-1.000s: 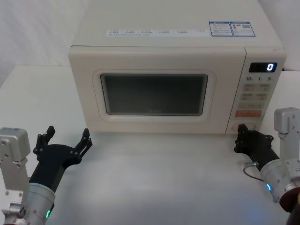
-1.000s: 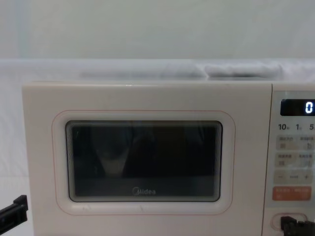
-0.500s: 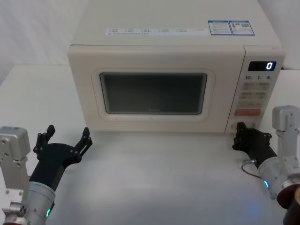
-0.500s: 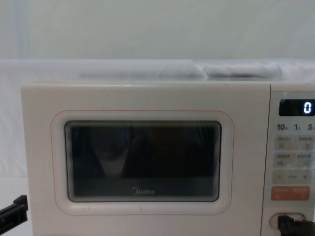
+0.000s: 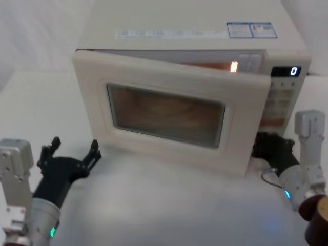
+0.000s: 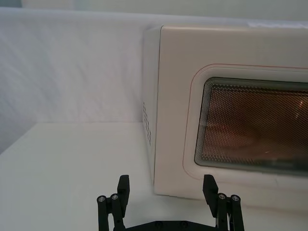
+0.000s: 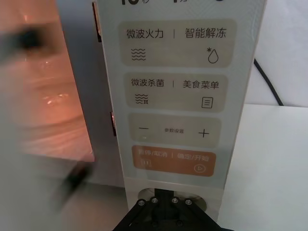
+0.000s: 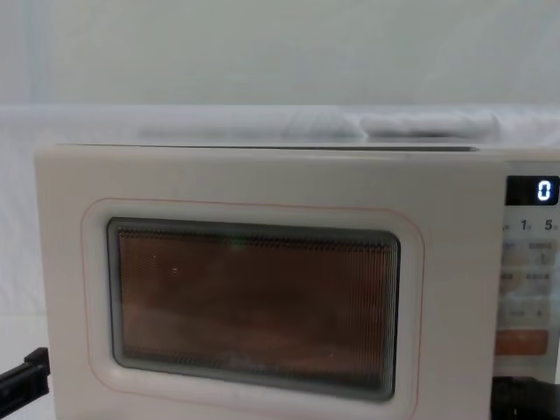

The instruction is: Press the button to open the microwave door with one hand; close the microwave door with the other hand.

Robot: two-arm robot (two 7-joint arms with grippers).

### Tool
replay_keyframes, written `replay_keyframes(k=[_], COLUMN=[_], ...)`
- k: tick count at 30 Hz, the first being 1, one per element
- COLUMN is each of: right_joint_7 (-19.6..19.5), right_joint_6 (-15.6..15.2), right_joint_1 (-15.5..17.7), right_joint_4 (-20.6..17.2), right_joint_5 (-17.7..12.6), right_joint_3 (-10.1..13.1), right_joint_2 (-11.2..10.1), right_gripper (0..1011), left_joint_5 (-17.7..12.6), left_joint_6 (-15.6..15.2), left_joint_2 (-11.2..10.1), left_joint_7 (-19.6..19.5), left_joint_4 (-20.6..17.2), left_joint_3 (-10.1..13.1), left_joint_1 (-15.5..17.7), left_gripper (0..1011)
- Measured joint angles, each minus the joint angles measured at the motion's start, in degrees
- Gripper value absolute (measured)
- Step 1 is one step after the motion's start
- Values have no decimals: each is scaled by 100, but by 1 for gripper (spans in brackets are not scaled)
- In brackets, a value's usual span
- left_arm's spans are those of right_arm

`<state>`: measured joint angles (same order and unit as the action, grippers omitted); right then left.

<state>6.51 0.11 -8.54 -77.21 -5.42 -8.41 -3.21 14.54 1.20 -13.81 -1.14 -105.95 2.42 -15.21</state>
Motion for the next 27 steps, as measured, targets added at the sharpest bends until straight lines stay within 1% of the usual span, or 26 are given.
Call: replay_keyframes(k=[27], right_joint_7=[27], right_joint_6=[12], right_joint_1=[34], right_joint_4=[37], right_joint_5=[9], right_joint_3=[3], right_joint_2=[13], right_gripper=[0], left_joint_5=[0], left_joint_6=[0], left_joint_2=[0], left_joint_7=[0], left_joint_4=[0], left_joint_3=[0], left_joint_1=[0], left_gripper=[1001])
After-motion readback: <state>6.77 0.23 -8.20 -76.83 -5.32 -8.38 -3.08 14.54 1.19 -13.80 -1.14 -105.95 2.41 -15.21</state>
